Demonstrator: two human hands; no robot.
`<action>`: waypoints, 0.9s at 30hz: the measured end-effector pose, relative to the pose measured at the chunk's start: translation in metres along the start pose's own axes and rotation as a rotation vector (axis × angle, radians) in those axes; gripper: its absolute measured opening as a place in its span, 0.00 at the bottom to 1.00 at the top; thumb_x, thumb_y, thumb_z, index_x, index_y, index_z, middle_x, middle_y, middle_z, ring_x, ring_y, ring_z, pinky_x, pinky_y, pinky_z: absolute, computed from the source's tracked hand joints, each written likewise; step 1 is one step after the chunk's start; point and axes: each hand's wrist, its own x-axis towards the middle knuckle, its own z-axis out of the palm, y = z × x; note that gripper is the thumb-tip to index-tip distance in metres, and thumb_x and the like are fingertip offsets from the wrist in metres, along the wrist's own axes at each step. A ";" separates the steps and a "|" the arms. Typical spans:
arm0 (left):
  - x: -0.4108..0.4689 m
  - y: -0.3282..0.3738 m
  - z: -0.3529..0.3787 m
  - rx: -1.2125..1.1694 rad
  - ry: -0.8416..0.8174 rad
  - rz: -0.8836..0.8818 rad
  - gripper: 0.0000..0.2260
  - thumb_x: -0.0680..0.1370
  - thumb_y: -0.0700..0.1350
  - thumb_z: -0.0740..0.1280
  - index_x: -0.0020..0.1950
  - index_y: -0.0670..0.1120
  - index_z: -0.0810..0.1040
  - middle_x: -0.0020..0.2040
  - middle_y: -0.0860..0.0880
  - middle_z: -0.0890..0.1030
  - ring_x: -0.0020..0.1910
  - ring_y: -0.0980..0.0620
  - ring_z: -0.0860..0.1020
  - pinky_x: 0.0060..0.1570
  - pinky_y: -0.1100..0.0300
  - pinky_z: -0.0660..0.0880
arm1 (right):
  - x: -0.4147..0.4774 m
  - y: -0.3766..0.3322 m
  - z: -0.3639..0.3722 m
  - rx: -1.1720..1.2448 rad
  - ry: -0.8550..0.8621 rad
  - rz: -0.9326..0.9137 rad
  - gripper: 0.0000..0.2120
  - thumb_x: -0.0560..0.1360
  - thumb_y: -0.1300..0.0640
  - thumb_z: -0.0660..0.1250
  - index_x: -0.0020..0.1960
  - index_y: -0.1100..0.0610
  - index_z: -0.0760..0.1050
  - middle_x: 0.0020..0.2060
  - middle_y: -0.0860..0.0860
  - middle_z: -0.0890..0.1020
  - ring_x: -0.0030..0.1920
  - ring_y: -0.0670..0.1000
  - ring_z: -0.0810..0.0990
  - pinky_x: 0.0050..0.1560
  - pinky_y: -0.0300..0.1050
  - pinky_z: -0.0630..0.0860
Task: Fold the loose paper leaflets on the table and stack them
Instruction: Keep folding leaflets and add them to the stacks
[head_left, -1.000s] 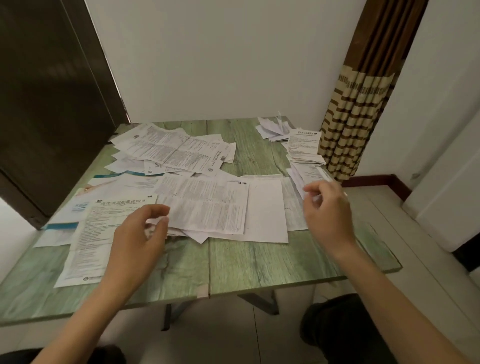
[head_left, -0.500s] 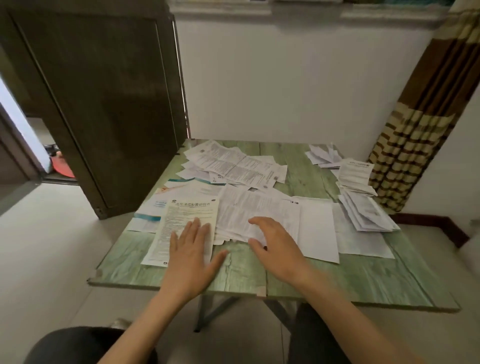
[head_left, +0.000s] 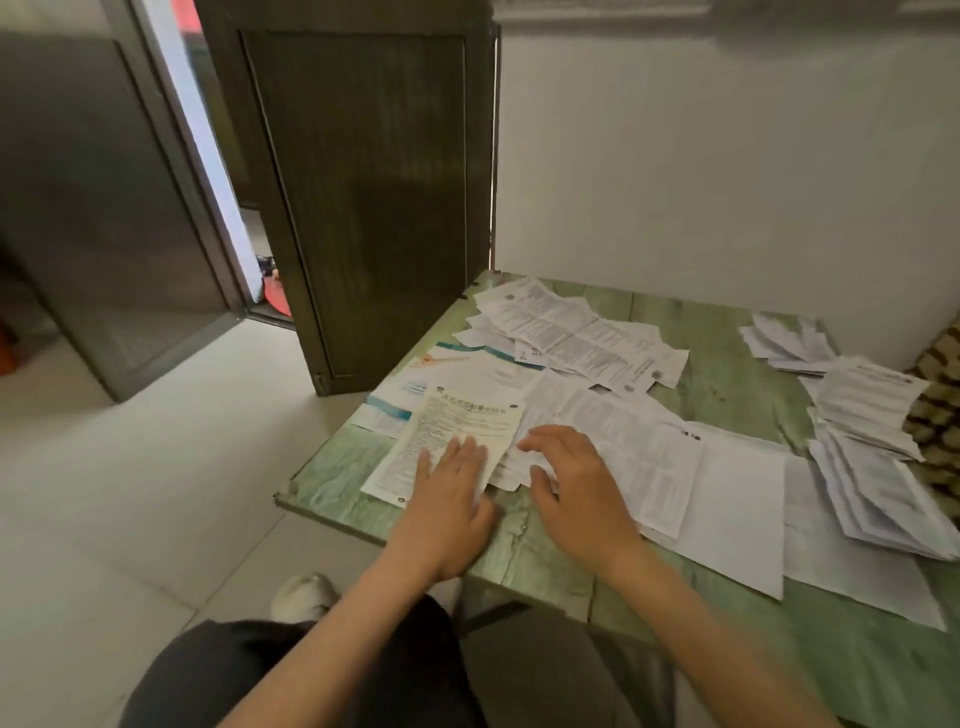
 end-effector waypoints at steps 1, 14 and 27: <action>-0.001 0.000 0.000 -0.007 0.008 -0.003 0.25 0.82 0.46 0.52 0.78 0.45 0.49 0.78 0.48 0.49 0.77 0.53 0.44 0.72 0.56 0.34 | 0.000 0.002 0.000 0.022 0.011 0.010 0.13 0.73 0.66 0.62 0.56 0.59 0.77 0.55 0.54 0.78 0.57 0.52 0.75 0.61 0.40 0.66; 0.023 0.027 -0.057 -0.599 0.361 -0.226 0.10 0.81 0.44 0.58 0.47 0.43 0.77 0.44 0.49 0.78 0.47 0.49 0.75 0.44 0.57 0.71 | -0.001 0.004 -0.007 0.398 0.171 0.264 0.07 0.77 0.63 0.64 0.54 0.56 0.75 0.48 0.45 0.75 0.50 0.46 0.76 0.51 0.32 0.71; 0.054 0.060 -0.056 -1.832 0.030 -0.580 0.09 0.79 0.40 0.63 0.58 0.40 0.76 0.48 0.42 0.82 0.45 0.45 0.80 0.41 0.52 0.76 | 0.018 0.017 -0.029 1.025 0.189 0.674 0.33 0.63 0.46 0.70 0.65 0.54 0.67 0.53 0.51 0.79 0.51 0.50 0.80 0.46 0.39 0.76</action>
